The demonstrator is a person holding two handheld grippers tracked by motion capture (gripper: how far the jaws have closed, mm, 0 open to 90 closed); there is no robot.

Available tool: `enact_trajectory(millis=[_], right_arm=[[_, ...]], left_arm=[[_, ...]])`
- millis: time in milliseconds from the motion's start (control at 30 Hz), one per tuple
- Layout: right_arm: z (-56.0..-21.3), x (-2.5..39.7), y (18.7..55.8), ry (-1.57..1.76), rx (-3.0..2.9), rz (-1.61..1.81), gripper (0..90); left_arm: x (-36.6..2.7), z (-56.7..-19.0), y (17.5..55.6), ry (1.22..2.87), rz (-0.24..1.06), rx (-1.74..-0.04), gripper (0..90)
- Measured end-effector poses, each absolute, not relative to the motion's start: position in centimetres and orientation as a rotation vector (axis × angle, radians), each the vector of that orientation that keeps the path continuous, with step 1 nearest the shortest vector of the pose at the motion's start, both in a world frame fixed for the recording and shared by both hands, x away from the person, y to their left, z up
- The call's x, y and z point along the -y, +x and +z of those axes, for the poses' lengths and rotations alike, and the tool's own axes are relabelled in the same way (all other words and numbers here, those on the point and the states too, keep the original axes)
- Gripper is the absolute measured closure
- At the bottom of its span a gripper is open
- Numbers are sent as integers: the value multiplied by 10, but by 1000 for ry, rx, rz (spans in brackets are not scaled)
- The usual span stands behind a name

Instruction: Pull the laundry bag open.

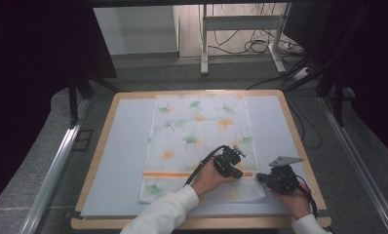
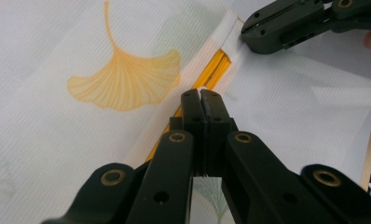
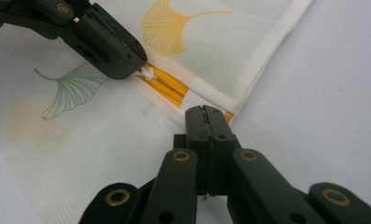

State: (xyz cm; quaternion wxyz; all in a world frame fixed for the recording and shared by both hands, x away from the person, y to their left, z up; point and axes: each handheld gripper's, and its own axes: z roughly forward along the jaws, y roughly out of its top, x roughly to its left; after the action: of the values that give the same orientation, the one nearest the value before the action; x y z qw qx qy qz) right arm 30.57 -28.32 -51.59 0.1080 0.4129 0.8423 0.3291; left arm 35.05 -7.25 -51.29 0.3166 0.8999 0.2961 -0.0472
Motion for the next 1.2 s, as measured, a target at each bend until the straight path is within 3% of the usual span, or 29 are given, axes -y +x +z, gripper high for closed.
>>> enact_trajectory(millis=[1200], right_arm=[[-516,284,306,1221,-2478,981,898]], left_arm=[[37,-514,348,2378,-109,-811,900]])
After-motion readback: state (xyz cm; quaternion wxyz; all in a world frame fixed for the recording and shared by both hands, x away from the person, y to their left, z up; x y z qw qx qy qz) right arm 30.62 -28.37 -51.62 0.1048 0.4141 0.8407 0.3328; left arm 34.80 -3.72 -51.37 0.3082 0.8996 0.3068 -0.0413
